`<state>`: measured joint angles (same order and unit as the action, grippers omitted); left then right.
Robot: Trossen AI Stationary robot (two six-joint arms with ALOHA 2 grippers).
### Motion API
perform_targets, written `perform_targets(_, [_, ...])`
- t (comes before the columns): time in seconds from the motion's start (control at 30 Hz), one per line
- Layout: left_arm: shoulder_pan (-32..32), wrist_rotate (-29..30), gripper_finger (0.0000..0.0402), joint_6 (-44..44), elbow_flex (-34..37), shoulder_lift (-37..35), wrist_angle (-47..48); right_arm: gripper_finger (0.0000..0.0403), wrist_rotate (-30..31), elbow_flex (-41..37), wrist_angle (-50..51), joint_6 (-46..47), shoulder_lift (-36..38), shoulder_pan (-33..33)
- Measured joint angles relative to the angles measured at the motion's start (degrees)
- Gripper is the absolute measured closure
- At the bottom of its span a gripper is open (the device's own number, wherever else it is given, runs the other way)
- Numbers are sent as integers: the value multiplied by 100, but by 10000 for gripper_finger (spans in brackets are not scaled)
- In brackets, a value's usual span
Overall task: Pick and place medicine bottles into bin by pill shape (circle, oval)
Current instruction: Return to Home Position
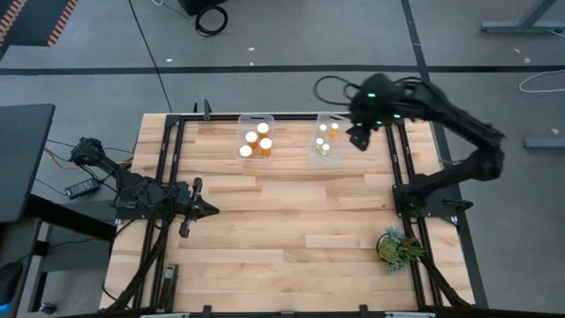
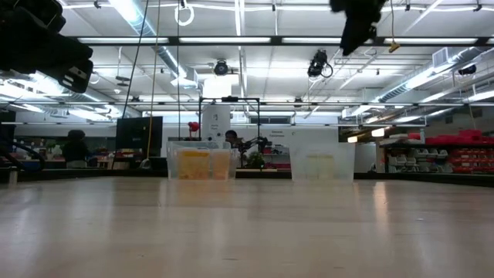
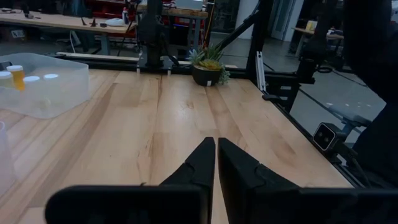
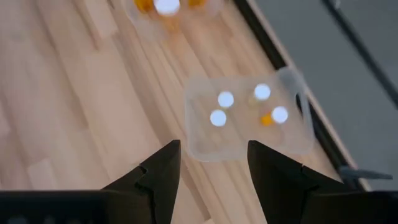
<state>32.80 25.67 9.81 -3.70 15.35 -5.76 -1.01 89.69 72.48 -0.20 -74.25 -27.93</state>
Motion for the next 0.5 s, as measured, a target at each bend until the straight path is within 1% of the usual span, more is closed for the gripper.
perform_targets(0.27, [0,0,367,-1,0,2,0,209,-159,0,-10,119,1341,247])
perform_targets(0.5, [2,-1,370,0,0,2,0,209,-186,0,-180,216,2079,411])
